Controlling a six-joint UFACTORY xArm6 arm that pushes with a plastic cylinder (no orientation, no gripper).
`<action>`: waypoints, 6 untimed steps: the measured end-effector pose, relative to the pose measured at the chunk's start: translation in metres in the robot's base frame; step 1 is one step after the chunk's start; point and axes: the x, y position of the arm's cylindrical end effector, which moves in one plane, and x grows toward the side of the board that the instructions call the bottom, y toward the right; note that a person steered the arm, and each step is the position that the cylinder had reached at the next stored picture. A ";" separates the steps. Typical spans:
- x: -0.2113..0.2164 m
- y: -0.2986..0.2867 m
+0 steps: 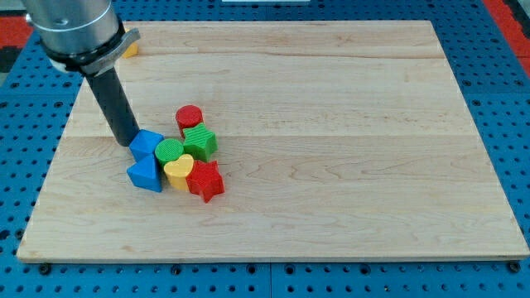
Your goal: Push a group of blocks downwards
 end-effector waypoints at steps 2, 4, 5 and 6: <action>0.028 -0.058; 0.074 0.014; 0.078 0.044; 0.092 0.047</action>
